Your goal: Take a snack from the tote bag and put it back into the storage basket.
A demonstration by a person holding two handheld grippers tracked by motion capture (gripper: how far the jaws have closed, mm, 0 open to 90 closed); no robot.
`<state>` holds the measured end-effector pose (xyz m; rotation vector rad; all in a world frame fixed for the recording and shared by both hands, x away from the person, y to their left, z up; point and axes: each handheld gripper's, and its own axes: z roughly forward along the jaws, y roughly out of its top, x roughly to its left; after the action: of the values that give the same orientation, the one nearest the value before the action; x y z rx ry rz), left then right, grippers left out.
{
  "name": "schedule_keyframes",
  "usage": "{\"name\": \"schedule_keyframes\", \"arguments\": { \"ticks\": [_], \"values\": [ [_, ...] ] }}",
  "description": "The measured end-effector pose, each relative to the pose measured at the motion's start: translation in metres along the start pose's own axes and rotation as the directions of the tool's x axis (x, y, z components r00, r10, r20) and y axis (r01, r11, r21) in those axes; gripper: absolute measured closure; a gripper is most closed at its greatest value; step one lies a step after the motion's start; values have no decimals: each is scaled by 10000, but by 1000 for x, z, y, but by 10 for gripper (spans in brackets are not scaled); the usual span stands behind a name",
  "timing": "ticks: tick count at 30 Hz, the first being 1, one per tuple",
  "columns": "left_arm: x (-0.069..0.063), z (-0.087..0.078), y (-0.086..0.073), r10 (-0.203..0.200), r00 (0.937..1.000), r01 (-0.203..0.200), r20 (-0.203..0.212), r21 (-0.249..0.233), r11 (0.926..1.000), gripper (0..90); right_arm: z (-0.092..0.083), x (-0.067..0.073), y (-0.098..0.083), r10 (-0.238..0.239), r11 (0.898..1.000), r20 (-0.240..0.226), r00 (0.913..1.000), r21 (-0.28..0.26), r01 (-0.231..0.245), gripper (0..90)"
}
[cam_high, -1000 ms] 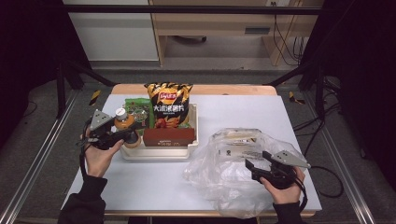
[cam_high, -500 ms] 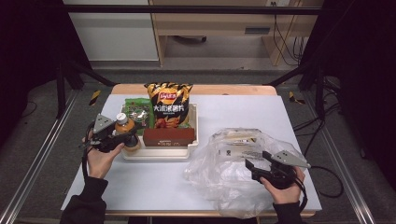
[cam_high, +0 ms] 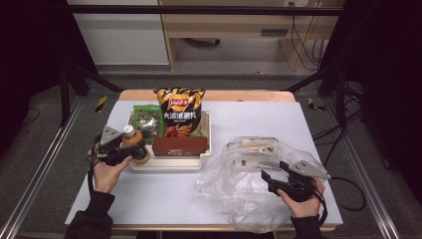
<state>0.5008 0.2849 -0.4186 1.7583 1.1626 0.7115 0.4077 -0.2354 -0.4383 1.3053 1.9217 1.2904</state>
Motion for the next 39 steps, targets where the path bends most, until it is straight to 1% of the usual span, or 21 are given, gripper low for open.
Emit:
{"name": "schedule_keyframes", "arguments": {
  "ticks": [2,4,6,10,14,20,28,30,35,39],
  "values": [
    [0,1,0,-40,10000,40,-36,-8,10000,296,0,0,0,0,10000,-11,10000,-4,0,232],
    [0,1,0,-148,9999,149,28,-91,9998,287,0,0,0,-5,10000,-16,10000,-23,5,232],
    [0,0,1,-119,9999,118,-17,-174,9998,241,-1,0,1,-15,10000,-5,10000,-73,15,232],
    [-2,-8,4,-101,9999,100,-20,-426,9990,166,-1,0,1,-18,10000,-9,10000,-82,18,232],
    [-5,-18,4,-24,10000,28,65,-603,9982,127,-2,0,1,19,10000,4,10000,-88,-19,232],
    [-10,-34,-2,-106,9997,123,218,-824,9965,107,-3,0,1,39,10000,30,10000,-91,-39,232],
    [-15,-53,-17,49,9993,-21,382,-715,9974,103,-4,-1,1,52,9999,59,10000,-111,-51,231],
    [-15,-57,-21,69,9994,-45,344,-716,9974,103,-4,-1,1,41,9999,62,10000,-107,-40,231],
    [-13,-63,-28,16,9996,4,299,-664,9978,103,-5,-1,1,44,9999,57,10000,-116,-44,230],
    [-10,-64,-33,-96,9997,108,224,-572,9983,103,-5,-2,1,33,9999,69,10000,-102,-32,231]
  ]
}}
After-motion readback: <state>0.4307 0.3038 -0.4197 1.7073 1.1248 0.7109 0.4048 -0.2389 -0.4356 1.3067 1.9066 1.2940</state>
